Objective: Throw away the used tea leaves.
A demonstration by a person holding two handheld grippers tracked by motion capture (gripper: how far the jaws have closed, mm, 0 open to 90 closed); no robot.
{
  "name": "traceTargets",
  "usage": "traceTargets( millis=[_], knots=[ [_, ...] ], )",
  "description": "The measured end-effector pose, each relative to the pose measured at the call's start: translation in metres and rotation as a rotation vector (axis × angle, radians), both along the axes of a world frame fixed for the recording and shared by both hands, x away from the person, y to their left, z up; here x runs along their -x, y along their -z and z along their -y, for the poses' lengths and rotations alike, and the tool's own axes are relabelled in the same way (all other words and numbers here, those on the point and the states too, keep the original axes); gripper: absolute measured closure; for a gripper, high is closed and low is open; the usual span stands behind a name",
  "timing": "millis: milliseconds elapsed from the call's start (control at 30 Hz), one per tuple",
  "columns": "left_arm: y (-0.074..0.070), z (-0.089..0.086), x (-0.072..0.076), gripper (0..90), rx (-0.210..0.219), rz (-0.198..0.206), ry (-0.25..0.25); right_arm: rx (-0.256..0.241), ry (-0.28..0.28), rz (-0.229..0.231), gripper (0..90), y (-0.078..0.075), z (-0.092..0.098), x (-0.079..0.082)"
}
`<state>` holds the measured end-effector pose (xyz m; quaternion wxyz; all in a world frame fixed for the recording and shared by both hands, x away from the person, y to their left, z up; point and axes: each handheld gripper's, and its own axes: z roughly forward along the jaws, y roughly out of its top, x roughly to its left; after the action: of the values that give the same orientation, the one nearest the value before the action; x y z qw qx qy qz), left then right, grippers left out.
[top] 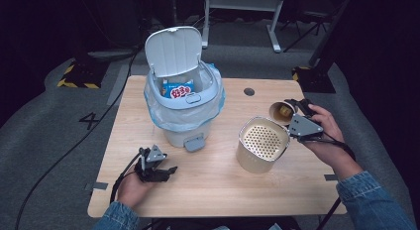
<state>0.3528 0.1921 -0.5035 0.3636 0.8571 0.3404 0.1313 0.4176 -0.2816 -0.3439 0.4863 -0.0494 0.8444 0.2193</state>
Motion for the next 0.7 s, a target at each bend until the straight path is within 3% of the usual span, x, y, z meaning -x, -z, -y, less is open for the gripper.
traceTargets(
  millis=[267, 400, 700],
  knots=[
    [0.000, 0.000, 0.000, 35.2, 0.000, 0.000, 0.000, 0.165, -0.008, 0.126, 33.7, 0.005, -0.007, 0.005],
    [0.000, 0.000, 0.000, 35.2, 0.000, 0.000, 0.000, 0.290, -0.003, 0.231, 33.7, 0.009, -0.011, 0.010],
    [0.000, 0.000, 0.000, 35.2, 0.000, 0.000, 0.000, 0.507, -0.003, 0.425, 33.8, 0.018, -0.020, 0.022]
  ],
)
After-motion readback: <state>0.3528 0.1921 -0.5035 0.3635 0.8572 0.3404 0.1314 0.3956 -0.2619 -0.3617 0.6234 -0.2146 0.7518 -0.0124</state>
